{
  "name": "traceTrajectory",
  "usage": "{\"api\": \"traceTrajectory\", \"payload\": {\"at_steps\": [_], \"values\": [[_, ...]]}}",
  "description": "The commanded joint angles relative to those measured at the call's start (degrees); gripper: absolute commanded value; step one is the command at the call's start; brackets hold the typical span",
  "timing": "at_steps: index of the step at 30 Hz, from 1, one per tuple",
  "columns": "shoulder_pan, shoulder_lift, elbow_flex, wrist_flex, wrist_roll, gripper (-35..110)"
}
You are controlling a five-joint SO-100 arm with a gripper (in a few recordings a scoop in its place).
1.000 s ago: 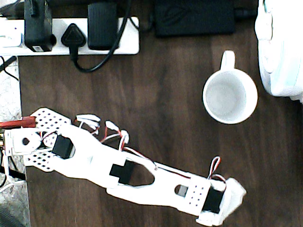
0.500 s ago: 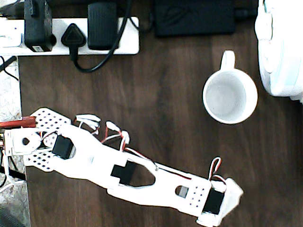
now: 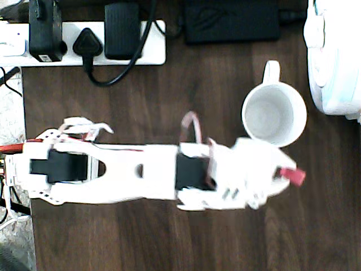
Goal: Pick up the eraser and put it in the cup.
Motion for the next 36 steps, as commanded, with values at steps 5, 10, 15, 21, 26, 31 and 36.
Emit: {"api": "traceTrajectory", "payload": {"at_steps": [5, 10, 15, 21, 26, 31, 36], "values": [[-12.0, 6.8, 5.3, -4.7, -1.1, 0], [-14.8, 1.7, 5.1, -7.1, -1.2, 0], [-14.5, -3.3, 4.8, -8.3, -1.9, 0], [-14.1, -5.0, 4.8, -8.9, -1.1, 16], [-14.2, -3.5, 4.9, -8.8, -0.1, 19], [-14.2, 1.6, 6.1, -8.7, 1.6, 0], [-12.9, 27.8, 28.5, -12.3, -2.7, 0]]}}
